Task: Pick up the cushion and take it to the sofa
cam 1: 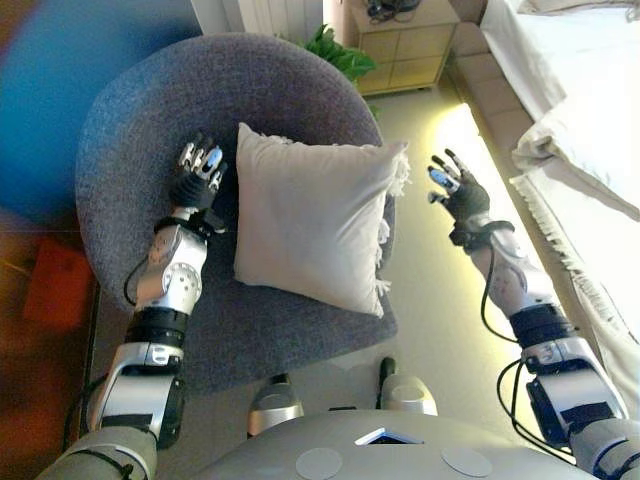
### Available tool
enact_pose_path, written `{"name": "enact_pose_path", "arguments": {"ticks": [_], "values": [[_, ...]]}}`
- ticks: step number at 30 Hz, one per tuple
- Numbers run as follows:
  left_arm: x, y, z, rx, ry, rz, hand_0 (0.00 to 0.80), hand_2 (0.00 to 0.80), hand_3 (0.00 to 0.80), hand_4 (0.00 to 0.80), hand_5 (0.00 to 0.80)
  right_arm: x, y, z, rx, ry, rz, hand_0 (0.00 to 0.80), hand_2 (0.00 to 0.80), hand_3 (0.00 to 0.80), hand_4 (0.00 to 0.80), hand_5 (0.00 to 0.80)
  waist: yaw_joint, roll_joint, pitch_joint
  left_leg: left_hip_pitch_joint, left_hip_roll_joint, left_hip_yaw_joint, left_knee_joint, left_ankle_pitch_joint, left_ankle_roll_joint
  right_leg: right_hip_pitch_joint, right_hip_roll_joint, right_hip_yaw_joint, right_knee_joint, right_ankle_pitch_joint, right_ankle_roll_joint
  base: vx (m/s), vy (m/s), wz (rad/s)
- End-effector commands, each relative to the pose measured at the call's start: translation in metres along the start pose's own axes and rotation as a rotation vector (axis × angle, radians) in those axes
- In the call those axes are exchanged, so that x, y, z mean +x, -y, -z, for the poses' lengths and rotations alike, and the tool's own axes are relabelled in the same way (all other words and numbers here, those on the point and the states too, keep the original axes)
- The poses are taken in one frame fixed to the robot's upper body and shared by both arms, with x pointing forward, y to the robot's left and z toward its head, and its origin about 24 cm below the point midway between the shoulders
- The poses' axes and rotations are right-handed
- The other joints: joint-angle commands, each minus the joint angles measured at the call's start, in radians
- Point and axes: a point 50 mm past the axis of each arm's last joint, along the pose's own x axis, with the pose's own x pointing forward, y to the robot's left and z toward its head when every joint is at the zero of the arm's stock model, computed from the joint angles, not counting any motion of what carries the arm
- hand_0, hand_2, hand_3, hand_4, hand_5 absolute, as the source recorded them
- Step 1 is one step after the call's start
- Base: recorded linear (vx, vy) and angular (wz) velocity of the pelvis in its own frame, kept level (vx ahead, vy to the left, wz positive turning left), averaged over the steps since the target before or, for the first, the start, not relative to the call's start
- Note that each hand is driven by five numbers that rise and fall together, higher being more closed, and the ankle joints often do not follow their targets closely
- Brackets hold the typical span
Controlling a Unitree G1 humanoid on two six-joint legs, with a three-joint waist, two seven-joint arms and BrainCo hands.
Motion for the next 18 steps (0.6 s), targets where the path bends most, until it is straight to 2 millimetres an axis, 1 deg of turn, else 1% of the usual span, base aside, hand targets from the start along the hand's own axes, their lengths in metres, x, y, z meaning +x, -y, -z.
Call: {"name": "enact_pose_path", "arguments": {"ticks": [1,2,6,9,10,12,14,18], "values": [[-0.007,0.001,-0.012,0.013,0.082,0.049,0.000,0.000,0.000,0.000,0.000,-0.008,-0.010,-0.008,0.009,0.114,-0.082,0.000,0.000,0.000,0.000,0.000,0.026,-0.033,-0.061,-0.077,-0.004,0.015,0.015,0.072,0.020,-0.044,-0.037,0.004,0.002,0.049,0.039,-0.095,0.029,-0.01],[-0.015,0.003,-0.002,0.000,0.066,0.069,0.000,0.000,0.000,0.000,0.000,-0.014,-0.012,0.002,0.034,0.105,-0.097,0.000,0.000,0.000,0.000,0.000,0.031,-0.033,-0.063,-0.071,-0.010,0.017,0.002,0.073,0.023,-0.040,-0.035,-0.004,-0.012,0.057,0.040,-0.098,0.027,-0.02],[-0.035,0.008,0.019,-0.076,0.025,0.103,0.000,0.000,0.000,0.000,0.000,-0.027,-0.025,0.029,0.100,0.077,-0.151,0.000,0.000,0.000,0.000,0.000,0.045,-0.032,-0.060,-0.060,-0.022,0.016,-0.048,0.086,0.031,-0.037,-0.028,-0.025,-0.035,0.071,0.041,-0.103,0.008,0.01],[-0.050,0.011,0.033,-0.085,-0.017,0.123,0.000,0.000,0.000,0.000,0.000,-0.035,-0.032,0.042,0.164,0.057,-0.158,0.000,0.000,0.000,0.000,0.000,0.053,-0.032,-0.047,-0.064,-0.026,0.013,-0.056,0.088,0.038,-0.045,-0.025,-0.028,-0.028,0.069,0.039,-0.112,-0.002,0.04],[-0.055,0.010,0.036,-0.090,-0.031,0.125,0.000,0.000,0.000,0.000,0.000,-0.038,-0.032,0.045,0.167,0.052,-0.159,0.000,0.000,0.000,0.000,0.000,0.054,-0.032,-0.043,-0.065,-0.026,0.014,-0.055,0.087,0.039,-0.046,-0.025,-0.029,-0.027,0.068,0.038,-0.089,0.005,0.07],[-0.062,0.007,0.039,-0.053,-0.043,0.144,0.000,0.000,0.000,0.000,0.000,-0.043,-0.029,0.051,0.161,0.039,-0.153,0.000,0.000,0.000,0.000,0.000,0.057,-0.032,-0.038,-0.065,-0.028,0.014,-0.055,0.085,0.041,-0.045,-0.024,-0.030,-0.029,0.068,0.037,-0.061,0.004,0.04],[-0.066,0.011,0.040,0.005,-0.045,0.165,0.000,0.000,0.000,0.000,0.000,-0.046,-0.029,0.055,0.185,0.021,-0.146,0.000,0.000,0.000,0.000,0.000,0.060,-0.029,-0.032,-0.064,-0.029,0.013,-0.061,0.087,0.044,-0.041,-0.022,-0.033,-0.036,0.070,0.036,-0.058,0.009,0.03],[-0.064,0.014,0.037,-0.018,-0.040,0.187,0.000,0.000,0.000,0.000,0.000,-0.045,-0.030,0.056,0.168,0.018,-0.145,0.000,0.000,0.000,0.000,0.000,0.066,-0.026,-0.027,-0.060,-0.033,0.009,-0.076,0.090,0.045,-0.035,-0.021,-0.040,-0.048,0.071,0.037,-0.046,0.006,0.06]]}}
